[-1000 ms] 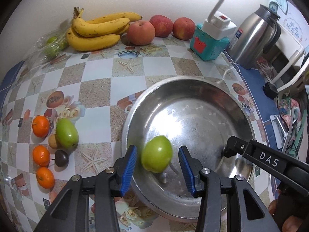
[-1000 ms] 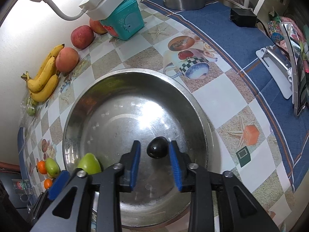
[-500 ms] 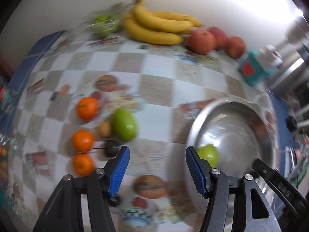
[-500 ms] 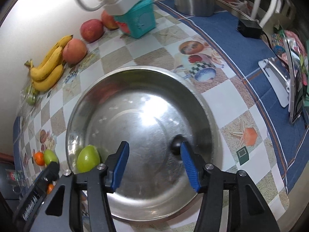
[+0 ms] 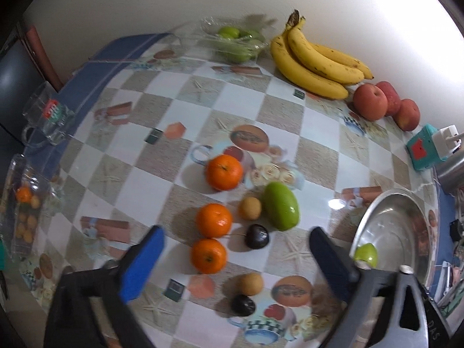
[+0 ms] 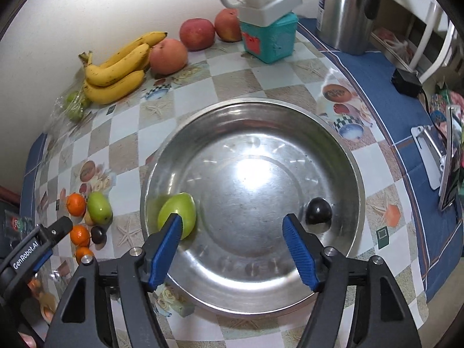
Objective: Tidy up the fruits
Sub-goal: 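Withdraw both open grippers from the bowl back toward the fruit row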
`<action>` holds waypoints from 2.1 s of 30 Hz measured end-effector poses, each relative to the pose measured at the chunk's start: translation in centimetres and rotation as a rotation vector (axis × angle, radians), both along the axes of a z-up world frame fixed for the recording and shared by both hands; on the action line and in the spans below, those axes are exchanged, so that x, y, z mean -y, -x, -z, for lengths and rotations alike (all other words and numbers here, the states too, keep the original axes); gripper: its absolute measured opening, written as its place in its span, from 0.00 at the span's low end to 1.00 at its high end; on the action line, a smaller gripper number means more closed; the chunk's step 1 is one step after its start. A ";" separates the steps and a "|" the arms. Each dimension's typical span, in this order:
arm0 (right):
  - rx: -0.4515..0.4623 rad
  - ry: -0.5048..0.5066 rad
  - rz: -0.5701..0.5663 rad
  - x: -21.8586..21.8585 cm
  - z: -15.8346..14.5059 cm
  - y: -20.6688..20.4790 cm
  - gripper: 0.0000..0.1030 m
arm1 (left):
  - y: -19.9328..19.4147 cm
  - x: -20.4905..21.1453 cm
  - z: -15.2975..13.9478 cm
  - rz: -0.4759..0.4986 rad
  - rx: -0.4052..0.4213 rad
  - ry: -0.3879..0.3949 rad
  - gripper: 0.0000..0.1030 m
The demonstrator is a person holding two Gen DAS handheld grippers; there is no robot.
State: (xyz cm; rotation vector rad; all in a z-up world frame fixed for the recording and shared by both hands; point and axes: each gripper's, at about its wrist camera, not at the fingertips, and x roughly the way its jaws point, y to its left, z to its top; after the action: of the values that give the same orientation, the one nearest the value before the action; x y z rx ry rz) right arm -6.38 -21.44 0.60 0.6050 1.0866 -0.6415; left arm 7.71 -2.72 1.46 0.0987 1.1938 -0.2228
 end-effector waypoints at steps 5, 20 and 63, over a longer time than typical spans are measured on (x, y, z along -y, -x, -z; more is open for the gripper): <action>0.014 0.022 -0.003 -0.5 -0.3 -0.2 0.92 | 0.1 -0.4 -0.4 0.030 0.045 -0.058 1.00; 0.011 0.004 -0.019 -0.9 -0.2 -0.6 0.92 | 0.6 -0.6 -0.5 0.118 0.100 -0.165 1.00; -0.115 -0.124 -0.404 -14.4 4.4 -7.5 0.92 | -2.6 -3.8 5.4 0.118 -0.134 -0.163 1.00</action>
State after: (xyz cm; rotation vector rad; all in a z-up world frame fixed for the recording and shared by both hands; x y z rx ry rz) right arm 1.16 -7.04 -3.78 0.4392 1.3180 -0.2617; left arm 10.27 1.09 -3.91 0.3009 1.3398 -0.2380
